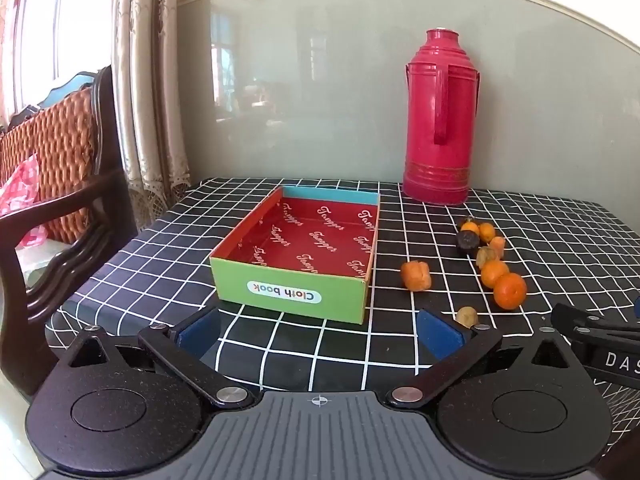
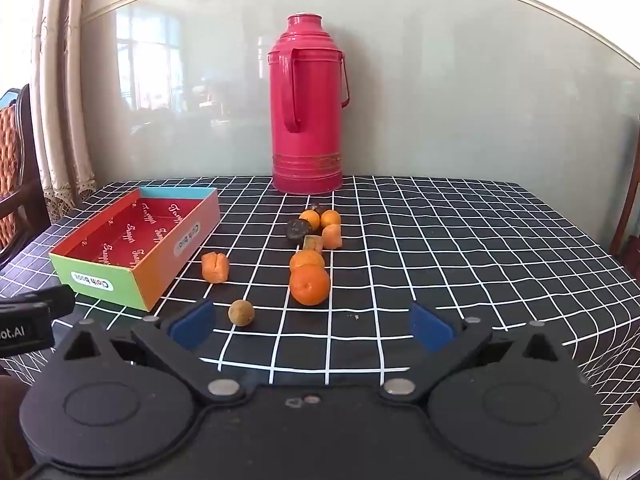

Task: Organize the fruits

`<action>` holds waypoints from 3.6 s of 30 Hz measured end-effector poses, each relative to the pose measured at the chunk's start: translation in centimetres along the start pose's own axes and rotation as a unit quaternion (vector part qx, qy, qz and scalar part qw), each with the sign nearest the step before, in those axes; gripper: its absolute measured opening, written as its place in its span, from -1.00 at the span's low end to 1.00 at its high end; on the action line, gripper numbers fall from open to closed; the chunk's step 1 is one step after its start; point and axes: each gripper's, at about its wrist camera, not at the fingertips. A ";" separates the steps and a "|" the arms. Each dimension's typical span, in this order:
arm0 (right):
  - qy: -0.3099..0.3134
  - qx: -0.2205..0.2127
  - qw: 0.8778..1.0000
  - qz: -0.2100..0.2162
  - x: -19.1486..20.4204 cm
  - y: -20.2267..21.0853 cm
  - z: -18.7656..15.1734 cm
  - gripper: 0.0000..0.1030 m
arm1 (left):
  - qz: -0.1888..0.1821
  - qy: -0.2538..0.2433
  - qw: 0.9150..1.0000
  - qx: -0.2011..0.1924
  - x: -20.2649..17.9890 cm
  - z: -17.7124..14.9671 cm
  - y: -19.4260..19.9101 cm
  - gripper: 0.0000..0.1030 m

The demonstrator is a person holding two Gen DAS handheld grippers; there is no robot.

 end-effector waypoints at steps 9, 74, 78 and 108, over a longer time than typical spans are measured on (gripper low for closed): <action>0.001 0.000 1.000 0.001 0.0 -0.1 0.1 0.89 | 0.003 -0.001 1.000 -0.001 -0.4 -0.2 0.0 1.00; -0.026 0.008 1.000 -0.013 -1.6 -0.8 -0.5 0.89 | -0.007 -0.042 0.999 -0.013 -2.1 -0.1 -0.5 1.00; -0.033 0.009 0.999 -0.016 -2.1 -1.1 -0.6 0.89 | -0.012 -0.055 0.998 -0.016 -2.7 0.0 -0.9 1.00; -0.126 -0.049 0.988 -0.078 -9.7 -5.9 -2.8 0.89 | -0.151 -0.178 0.972 0.013 -11.8 -1.8 -11.2 0.42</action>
Point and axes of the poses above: each gripper's, at about its wrist camera, not at the fingertips, and y roughly against the way its jaws point, x to its left, z to its top
